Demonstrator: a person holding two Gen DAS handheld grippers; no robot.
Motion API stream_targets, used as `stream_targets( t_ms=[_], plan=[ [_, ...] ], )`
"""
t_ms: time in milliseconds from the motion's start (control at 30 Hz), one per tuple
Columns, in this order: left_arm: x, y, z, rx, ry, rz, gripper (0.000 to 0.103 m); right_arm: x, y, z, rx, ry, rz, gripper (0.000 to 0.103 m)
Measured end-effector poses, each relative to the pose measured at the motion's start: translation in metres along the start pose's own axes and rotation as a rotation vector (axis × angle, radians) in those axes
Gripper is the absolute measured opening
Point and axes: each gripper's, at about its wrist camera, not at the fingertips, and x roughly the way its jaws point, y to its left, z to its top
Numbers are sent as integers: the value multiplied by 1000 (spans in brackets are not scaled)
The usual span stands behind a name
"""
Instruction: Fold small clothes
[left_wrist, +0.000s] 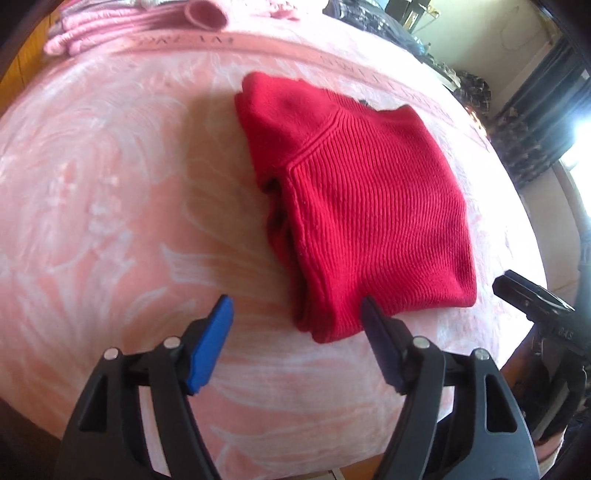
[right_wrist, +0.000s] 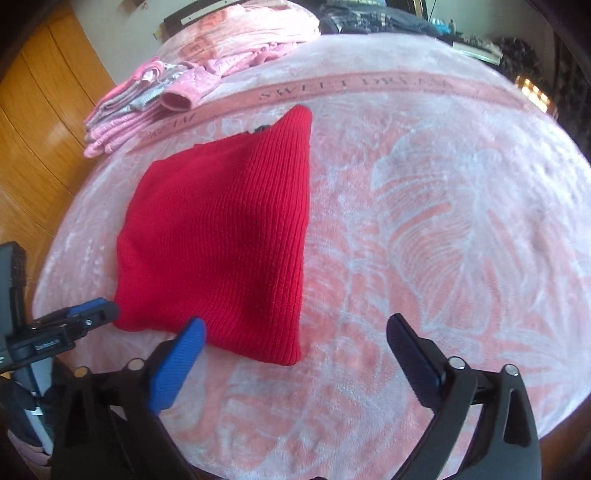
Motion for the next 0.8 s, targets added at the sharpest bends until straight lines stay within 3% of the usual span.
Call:
stream_targets(
  t_ms=[100,233,567,800],
  plan=[
    [-13,-1,-3,-1,-20,46,77,-12,6,-2,-26,-28,-80,99],
    [-30,-10,-11,19,-52,132,87,-24,14,-4,-30,-54,-92,99],
    [-56,-25,-29,26,-81,193,90,-52,30,-10,-66,-99,-162,99],
    [-63,-29,-39,14,-88,203,90,-62,37,-13,-74,-108,-160,99]
  ],
)
